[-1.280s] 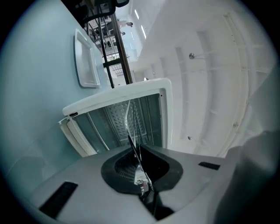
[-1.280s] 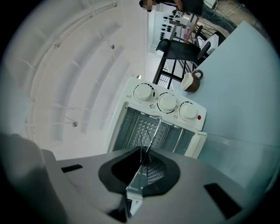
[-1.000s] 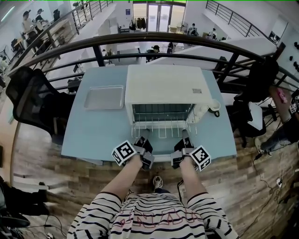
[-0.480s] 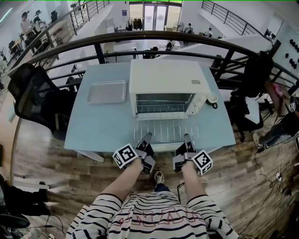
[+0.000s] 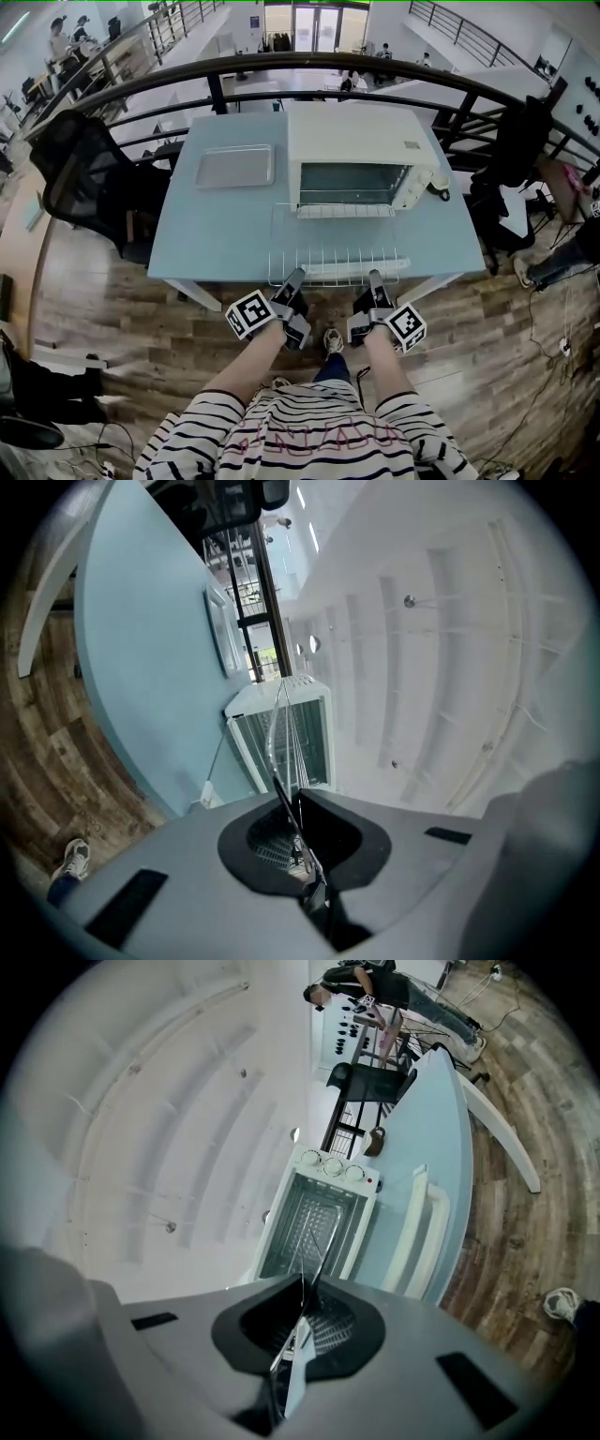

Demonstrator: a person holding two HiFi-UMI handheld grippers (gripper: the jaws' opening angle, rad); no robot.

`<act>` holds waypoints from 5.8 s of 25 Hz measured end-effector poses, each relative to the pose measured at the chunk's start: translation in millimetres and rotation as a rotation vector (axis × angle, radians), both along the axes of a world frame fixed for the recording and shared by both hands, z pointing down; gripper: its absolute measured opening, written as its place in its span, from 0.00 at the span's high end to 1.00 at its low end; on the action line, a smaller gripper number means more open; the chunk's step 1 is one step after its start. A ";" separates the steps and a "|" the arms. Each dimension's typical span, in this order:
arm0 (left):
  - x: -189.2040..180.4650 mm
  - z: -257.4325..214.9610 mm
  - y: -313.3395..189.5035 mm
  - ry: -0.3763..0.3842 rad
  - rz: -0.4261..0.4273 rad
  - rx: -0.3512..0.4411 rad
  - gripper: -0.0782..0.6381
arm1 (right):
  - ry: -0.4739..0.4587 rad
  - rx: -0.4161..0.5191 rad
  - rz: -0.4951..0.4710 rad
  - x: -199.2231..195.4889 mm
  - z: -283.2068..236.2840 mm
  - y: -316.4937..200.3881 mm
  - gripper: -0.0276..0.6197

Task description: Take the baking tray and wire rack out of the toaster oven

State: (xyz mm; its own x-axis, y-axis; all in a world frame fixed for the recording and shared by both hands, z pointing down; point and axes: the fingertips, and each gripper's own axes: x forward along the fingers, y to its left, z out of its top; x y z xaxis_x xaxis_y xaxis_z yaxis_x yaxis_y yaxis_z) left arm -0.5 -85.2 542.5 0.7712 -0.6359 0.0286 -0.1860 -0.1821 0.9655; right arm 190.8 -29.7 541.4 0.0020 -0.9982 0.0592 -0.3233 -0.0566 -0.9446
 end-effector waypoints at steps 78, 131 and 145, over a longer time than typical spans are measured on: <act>-275.2 133.2 -251.4 -0.419 0.096 -0.374 0.73 | -0.173 -0.433 -0.587 -289.5 128.6 -273.6 0.88; -279.9 92.9 -191.6 -0.525 0.163 -0.254 0.60 | -0.337 -0.480 -1.008 -323.0 101.1 -214.9 0.56; -275.9 -2.9 -157.6 -0.474 -0.153 0.104 0.60 | 0.166 -0.109 -0.883 -303.7 -0.1 -181.8 0.56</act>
